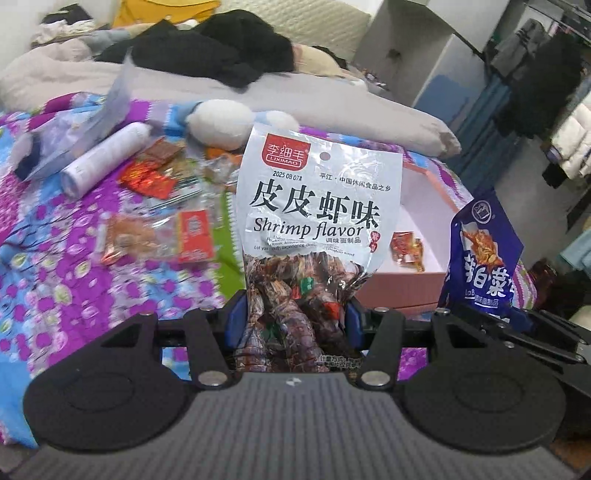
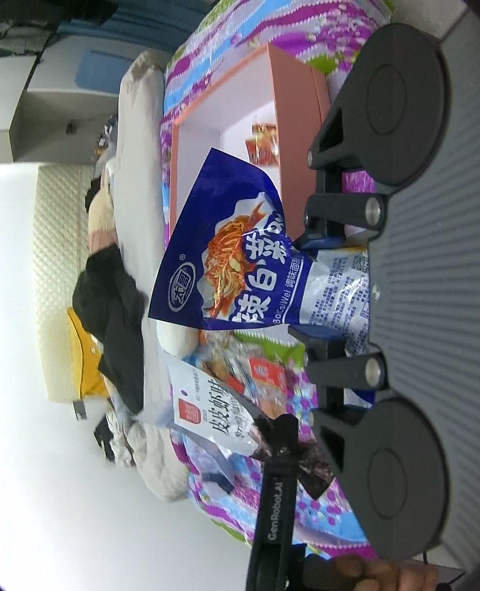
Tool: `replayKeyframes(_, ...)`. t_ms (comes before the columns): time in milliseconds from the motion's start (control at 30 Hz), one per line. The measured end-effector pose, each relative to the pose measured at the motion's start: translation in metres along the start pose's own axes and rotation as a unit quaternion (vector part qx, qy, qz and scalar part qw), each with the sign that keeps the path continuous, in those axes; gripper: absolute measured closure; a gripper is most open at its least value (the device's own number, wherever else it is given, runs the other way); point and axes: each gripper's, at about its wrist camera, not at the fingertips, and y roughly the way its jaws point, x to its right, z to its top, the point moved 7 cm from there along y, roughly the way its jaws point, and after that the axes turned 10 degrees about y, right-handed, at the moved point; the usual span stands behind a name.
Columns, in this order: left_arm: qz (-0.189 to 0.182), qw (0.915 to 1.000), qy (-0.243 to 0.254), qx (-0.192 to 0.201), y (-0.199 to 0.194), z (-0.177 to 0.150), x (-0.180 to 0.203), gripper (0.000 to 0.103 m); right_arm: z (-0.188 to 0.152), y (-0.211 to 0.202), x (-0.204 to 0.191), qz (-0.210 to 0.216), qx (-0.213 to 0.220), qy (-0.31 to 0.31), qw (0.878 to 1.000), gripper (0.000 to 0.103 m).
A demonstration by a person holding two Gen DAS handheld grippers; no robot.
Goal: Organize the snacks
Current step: 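Carry the shrimp bag and blue pouch over the open pink box, then open the right tool to drop the blue pouch while the left tool lowers the shrimp bag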
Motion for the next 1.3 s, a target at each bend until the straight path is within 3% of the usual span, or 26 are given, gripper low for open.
replayKeyframes(333, -0.037, 0.9984, 0.042, -0.005, 0.054, 0.057, 0.052, 0.045, 0.037, 0.032, 0.061, -0.043, 0.002, 0.035, 0.998, 0.061)
replayKeyframes(733, -0.064, 0.9933, 0.079, -0.054, 0.167, 0.115, 0.105, 0.044, 0.078, 0.106, 0.132, -0.061, -0.019, 0.062, 0.996, 0.061)
replayKeyframes(967, -0.058, 0.9903, 0.091, -0.089, 0.233, 0.135, 0.116, 0.044, 0.079, 0.151, 0.168, -0.052, -0.049, 0.105, 0.992, 0.06)
replayKeyframes(1200, -0.052, 0.9874, 0.099, -0.112, 0.269, 0.137, 0.124, 0.043, 0.079, 0.173, 0.186, -0.054, -0.059, 0.115, 0.99, 0.059)
replayKeyframes(1267, -0.044, 0.9871, 0.099, -0.118, 0.274, 0.135, 0.122, 0.034, 0.078, 0.175, 0.189, -0.059, -0.064, 0.117, 0.989, 0.054)
replayKeyframes(1300, -0.046, 0.9868, 0.098, -0.12, 0.275, 0.135, 0.123, 0.034, 0.078, 0.176, 0.191, -0.058, -0.067, 0.122, 0.989, 0.045)
